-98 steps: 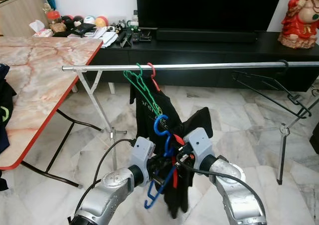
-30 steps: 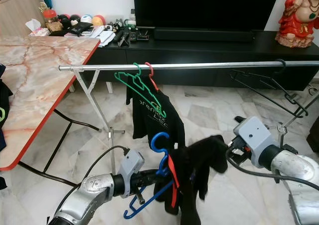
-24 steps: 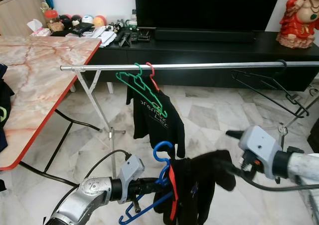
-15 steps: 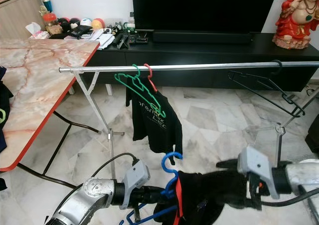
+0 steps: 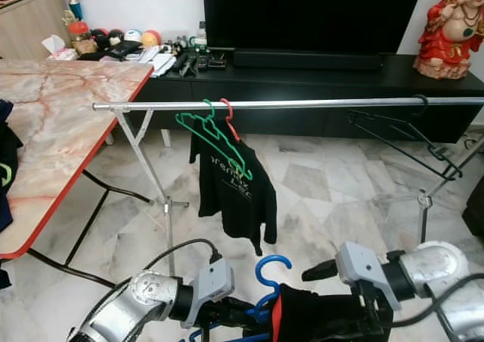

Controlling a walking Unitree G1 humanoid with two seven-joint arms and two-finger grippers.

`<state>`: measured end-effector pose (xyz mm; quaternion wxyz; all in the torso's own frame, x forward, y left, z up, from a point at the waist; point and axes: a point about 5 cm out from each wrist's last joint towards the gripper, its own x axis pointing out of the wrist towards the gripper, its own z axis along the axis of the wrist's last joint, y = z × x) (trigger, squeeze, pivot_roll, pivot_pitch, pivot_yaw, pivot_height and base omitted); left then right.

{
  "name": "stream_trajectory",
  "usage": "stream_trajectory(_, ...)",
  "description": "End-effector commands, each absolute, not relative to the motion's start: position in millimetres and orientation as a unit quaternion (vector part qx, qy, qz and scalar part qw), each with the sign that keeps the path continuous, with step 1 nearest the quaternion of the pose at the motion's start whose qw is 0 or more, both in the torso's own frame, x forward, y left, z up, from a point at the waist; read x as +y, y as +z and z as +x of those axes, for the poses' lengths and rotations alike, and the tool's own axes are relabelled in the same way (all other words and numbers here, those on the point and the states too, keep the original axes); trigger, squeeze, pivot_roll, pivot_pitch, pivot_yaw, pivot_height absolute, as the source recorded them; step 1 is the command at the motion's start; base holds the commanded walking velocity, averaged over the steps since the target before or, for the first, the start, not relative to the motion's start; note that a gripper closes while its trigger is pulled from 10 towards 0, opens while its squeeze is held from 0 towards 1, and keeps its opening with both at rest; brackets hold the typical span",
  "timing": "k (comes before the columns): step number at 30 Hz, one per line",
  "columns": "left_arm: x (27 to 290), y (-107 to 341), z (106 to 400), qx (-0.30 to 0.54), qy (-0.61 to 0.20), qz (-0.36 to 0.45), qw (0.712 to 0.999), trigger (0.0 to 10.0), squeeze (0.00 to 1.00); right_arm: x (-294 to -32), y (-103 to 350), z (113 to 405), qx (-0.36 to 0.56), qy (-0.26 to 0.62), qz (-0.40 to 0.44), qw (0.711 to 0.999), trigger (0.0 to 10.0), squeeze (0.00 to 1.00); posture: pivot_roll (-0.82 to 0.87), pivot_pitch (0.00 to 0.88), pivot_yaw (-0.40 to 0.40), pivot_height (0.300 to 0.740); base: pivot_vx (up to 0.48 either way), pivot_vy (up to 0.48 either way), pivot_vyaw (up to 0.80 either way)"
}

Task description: Hang hanger

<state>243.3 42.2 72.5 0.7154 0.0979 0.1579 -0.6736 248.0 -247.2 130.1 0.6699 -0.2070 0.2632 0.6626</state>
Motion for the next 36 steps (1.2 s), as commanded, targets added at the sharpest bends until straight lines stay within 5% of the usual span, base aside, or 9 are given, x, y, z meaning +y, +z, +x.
stream_trajectory(1, 34, 83, 244, 0.131, -0.686, 0.113, 0.707, 10.0, 0.00, -245, 129, 249, 0.265, 0.671, -0.214, 0.659, 10.0, 0.00, -0.09, 0.050, -0.032, 0.740, 0.000, 0.000, 0.00)
stream_trajectory(10, 27, 91, 244, 0.116, -0.696, 0.123, 0.698, 10.0, 0.00, -236, 114, 261, 0.266, 0.658, -0.232, 0.665, 10.0, 0.00, -0.07, 0.059, -0.030, 0.740, 0.000, 0.000, 0.00)
stream_trajectory(19, 20, 94, 242, 0.109, -0.701, 0.126, 0.694, 10.0, 0.00, -228, 101, 262, 0.284, 0.672, -0.240, 0.640, 10.0, 0.00, -0.06, 0.064, -0.037, 0.740, 0.000, 0.000, 0.00)
stream_trajectory(20, 20, 94, 242, 0.107, -0.701, 0.127, 0.694, 10.0, 0.00, -228, 100, 262, 0.287, 0.671, -0.245, 0.638, 6.7, 0.00, -0.06, 0.064, -0.037, 0.740, 0.000, 0.000, 0.00)
stream_trajectory(21, 19, 94, 242, 0.107, -0.701, 0.127, 0.694, 10.0, 0.00, -229, 98, 263, 0.289, 0.669, -0.249, 0.638, 6.7, 0.00, -0.06, 0.064, -0.037, 0.740, 0.000, 0.000, 0.00)
stream_trajectory(22, 19, 95, 242, 0.106, -0.701, 0.127, 0.694, 10.0, 0.00, -229, 97, 264, 0.290, 0.666, -0.255, 0.638, 0.0, 0.00, -0.06, 0.065, -0.035, 0.740, 0.000, 0.000, 0.00)
stream_trajectory(36, 18, 95, 242, 0.104, -0.701, 0.133, 0.693, 10.0, 0.00, -230, 89, 266, 0.303, 0.661, -0.259, 0.636, 0.0, 0.00, -0.05, 0.072, -0.033, 0.740, 0.000, 0.000, 0.00)
